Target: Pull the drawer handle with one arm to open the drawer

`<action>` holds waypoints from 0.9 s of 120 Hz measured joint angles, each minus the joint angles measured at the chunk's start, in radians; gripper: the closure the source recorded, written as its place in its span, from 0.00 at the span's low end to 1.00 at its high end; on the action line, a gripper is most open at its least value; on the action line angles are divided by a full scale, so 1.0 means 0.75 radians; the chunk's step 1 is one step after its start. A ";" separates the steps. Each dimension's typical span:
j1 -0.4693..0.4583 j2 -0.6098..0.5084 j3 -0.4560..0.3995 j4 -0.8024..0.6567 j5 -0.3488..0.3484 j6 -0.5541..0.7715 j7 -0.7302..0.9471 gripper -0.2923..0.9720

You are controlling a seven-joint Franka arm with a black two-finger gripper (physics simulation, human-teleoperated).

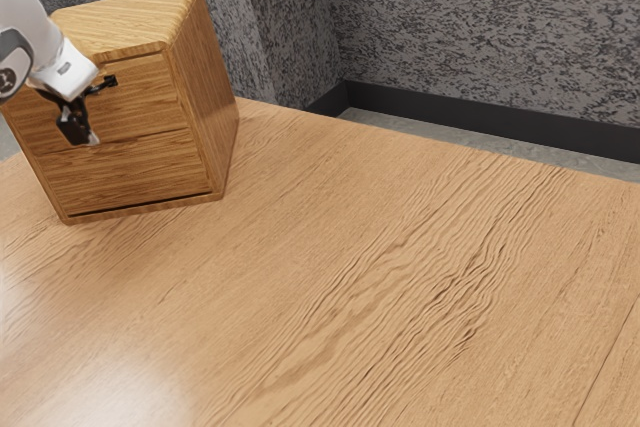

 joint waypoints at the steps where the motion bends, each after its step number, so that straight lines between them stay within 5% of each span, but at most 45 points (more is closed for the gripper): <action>1: 0.002 0.001 0.001 -0.002 -0.003 0.000 0.001 0.19; 15: 0.017 0.012 0.007 -0.023 -0.052 0.000 0.014 0.04; 49: 0.032 0.063 -0.003 -0.037 -0.139 0.001 0.032 0.45; 50: 0.034 0.064 -0.003 -0.038 -0.143 0.001 0.032 0.38; 65: 0.087 0.122 -0.006 -0.093 -0.222 0.001 0.037 0.38; 77: 0.147 0.156 -0.028 -0.157 -0.284 0.005 0.041 0.21; 89: 0.240 0.190 -0.093 -0.219 -0.342 0.015 0.044 0.27; 108: 0.386 0.248 -0.237 -0.289 -0.402 0.031 0.045 0.57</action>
